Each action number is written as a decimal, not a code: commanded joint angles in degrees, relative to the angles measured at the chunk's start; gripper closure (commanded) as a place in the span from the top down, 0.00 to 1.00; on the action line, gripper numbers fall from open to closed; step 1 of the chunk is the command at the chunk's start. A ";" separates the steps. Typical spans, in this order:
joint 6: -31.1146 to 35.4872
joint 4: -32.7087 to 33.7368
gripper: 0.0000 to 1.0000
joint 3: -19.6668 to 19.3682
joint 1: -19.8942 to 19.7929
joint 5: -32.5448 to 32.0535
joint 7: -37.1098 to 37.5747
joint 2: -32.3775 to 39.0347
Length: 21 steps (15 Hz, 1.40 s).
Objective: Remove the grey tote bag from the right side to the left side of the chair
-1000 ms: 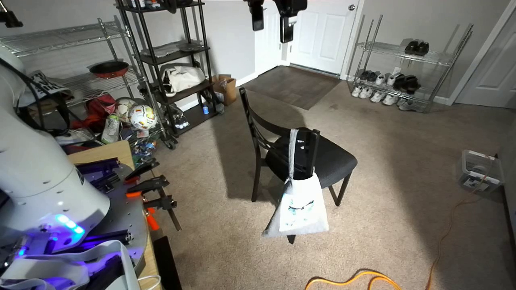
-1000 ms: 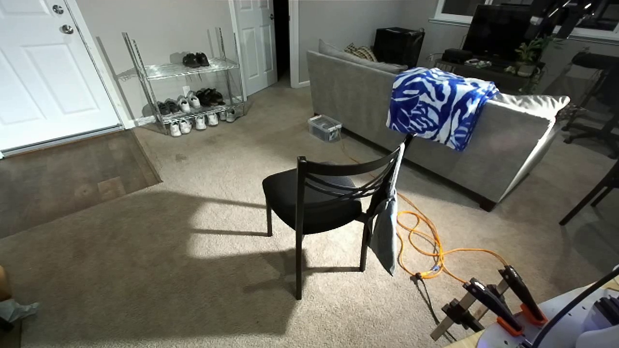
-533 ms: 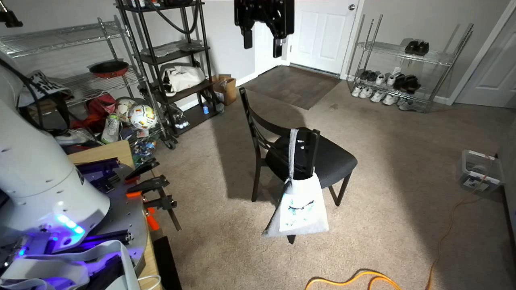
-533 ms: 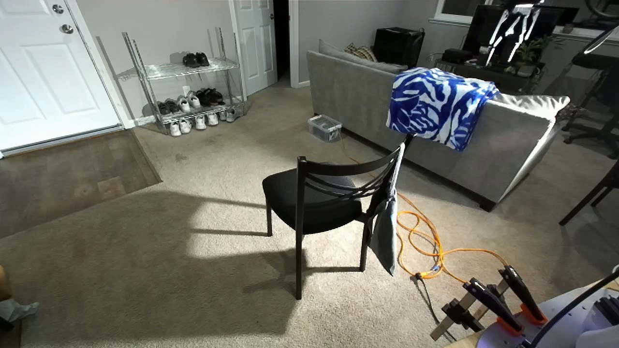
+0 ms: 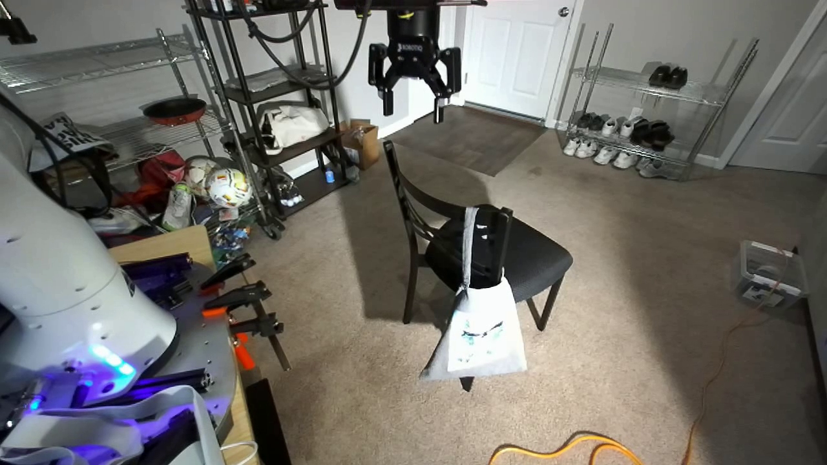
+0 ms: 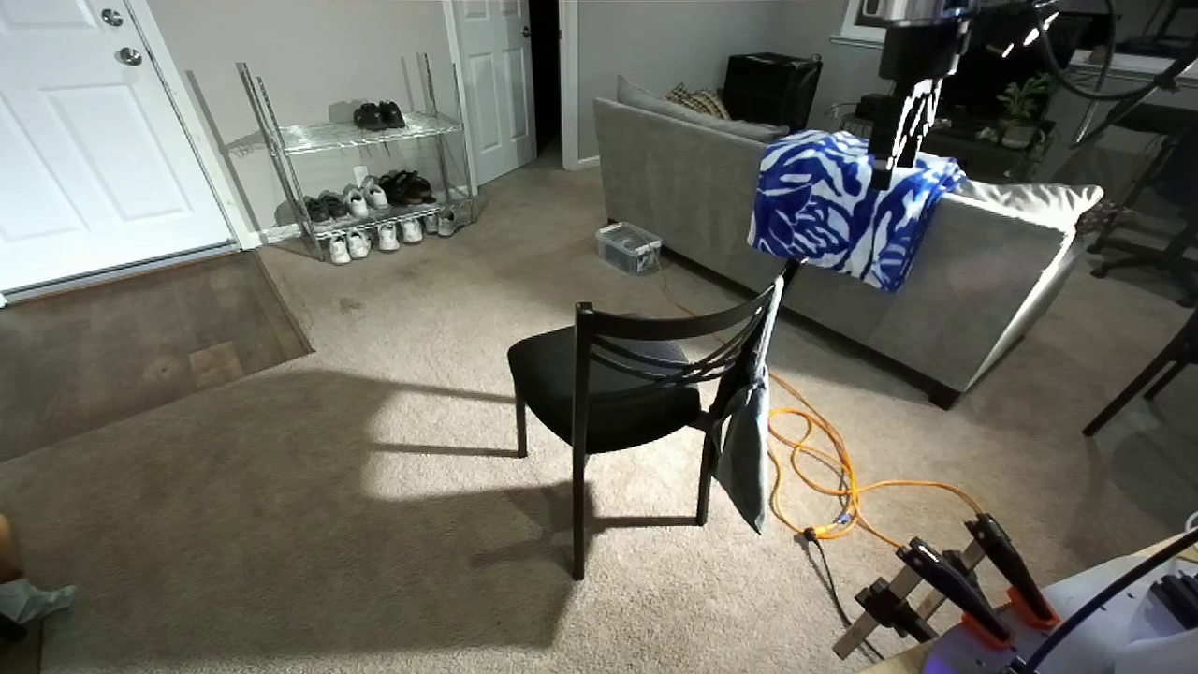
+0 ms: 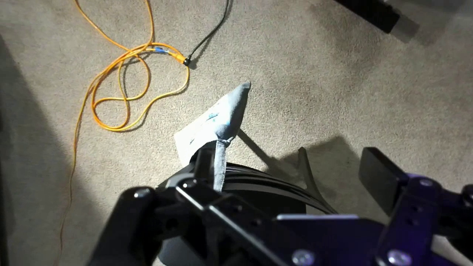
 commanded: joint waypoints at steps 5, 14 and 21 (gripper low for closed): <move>10.25 -0.78 1.00 2.96 0.46 -13.28 -7.41 4.42; 23.16 -2.58 1.00 4.41 0.72 -14.17 -14.56 6.58; 23.54 -2.80 1.00 4.56 0.76 -14.16 -15.04 6.60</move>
